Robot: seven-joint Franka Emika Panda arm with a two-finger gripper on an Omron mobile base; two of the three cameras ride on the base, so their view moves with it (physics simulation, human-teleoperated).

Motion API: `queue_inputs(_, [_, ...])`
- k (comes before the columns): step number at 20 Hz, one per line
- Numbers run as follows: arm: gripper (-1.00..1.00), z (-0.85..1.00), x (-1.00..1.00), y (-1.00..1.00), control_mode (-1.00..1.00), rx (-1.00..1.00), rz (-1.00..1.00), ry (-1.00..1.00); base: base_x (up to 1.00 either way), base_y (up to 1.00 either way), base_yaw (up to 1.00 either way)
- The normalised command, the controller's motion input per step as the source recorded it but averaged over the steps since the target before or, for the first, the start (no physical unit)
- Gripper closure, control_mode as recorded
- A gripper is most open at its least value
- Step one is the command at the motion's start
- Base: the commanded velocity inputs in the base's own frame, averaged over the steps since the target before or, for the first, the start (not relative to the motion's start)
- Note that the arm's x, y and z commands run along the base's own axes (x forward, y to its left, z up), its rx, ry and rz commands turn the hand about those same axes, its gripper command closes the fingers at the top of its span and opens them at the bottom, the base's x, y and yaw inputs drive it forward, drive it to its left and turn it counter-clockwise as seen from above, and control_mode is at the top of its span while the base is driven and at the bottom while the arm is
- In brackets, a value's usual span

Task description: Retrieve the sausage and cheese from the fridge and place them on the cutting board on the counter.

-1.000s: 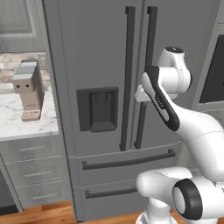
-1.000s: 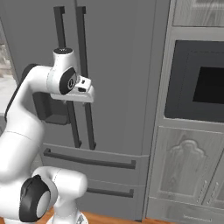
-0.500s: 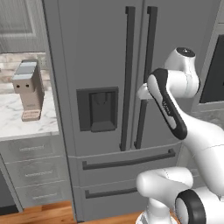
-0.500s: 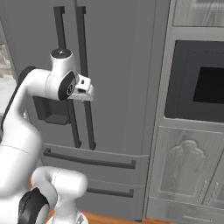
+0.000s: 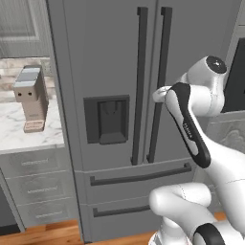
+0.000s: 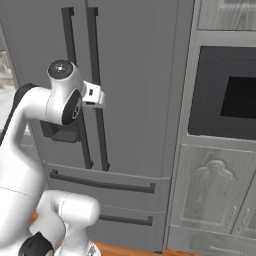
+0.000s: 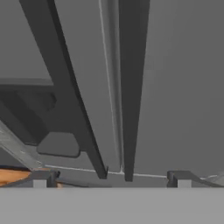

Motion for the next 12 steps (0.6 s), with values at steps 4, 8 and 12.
queue_inputs(4, [-1.0, 0.81, 0.08, -0.03, -1.0, -0.01, -0.1, -0.03, 0.0, 0.0, 0.0])
queue_inputs(8, [-1.0, 0.72, 0.19, -0.12, -1.0, 0.0, -0.09, -0.06, 0.0, 0.0, 0.0])
queue_inputs(12, [-1.0, 0.46, 0.26, -0.13, -1.0, 0.0, -0.07, -0.14, 0.0, 0.0, 0.0])
